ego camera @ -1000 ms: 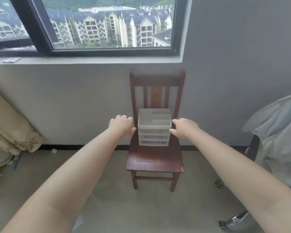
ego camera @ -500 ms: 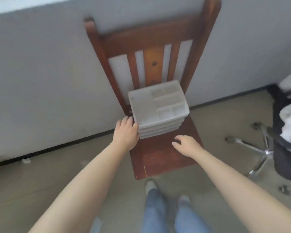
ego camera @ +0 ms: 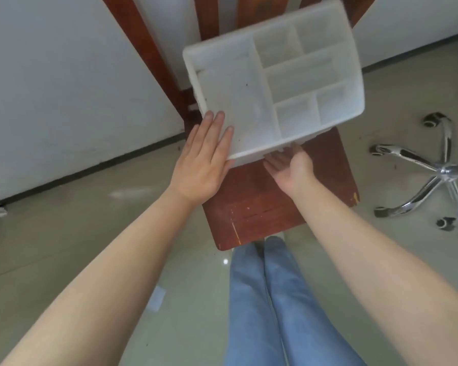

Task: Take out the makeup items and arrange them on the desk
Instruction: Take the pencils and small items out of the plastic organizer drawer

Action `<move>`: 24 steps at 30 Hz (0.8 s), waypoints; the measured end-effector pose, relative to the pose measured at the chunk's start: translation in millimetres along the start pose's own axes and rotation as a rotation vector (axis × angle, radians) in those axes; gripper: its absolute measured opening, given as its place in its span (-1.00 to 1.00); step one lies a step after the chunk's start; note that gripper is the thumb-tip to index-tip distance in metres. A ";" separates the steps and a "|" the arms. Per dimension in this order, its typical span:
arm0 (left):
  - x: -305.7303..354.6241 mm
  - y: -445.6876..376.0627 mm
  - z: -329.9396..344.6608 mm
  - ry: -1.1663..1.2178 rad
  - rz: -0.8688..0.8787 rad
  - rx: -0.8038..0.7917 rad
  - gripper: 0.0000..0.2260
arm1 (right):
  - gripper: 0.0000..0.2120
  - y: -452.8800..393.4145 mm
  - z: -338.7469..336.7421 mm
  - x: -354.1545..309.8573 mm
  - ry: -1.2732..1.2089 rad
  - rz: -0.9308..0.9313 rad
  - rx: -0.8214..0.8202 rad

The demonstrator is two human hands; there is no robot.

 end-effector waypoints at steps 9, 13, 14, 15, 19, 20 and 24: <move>1.6 0.5 -2.2 0.026 0.014 0.036 -0.63 | -0.58 -5.9 -2.7 5.7 -0.100 0.020 -0.103; 1.5 -1.9 -1.2 -0.023 0.005 0.010 -0.61 | -0.46 8.7 -29.3 21.7 -0.126 0.058 -0.115; 1.8 -2.6 -1.0 -0.023 0.005 0.000 -0.61 | -0.44 13.0 -41.0 28.6 -0.110 0.076 -0.095; 2.8 -3.1 -1.5 -0.022 0.003 -0.007 -0.60 | -0.48 17.3 -54.2 35.8 -0.088 0.093 -0.064; 0.2 -2.3 -3.6 -0.021 -0.036 -0.040 -0.58 | -0.89 28.8 -89.0 54.5 -0.035 0.144 0.029; -0.2 0.3 -3.4 -0.020 -0.068 -0.050 -0.58 | -0.86 29.1 -90.8 54.5 -0.014 0.145 0.028; 9.4 33.7 10.2 0.109 -0.366 -0.132 -0.52 | -0.86 28.2 -87.7 43.1 0.169 0.166 0.005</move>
Point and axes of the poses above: each hand's wrist, its own y-axis away from the middle knuckle, its own z-axis out of the palm, x = y × z, the point moved 10 cm from there along -y, towards the middle knuckle, and after that the axes turned 4 degrees about -x, right-handed, at the moved point
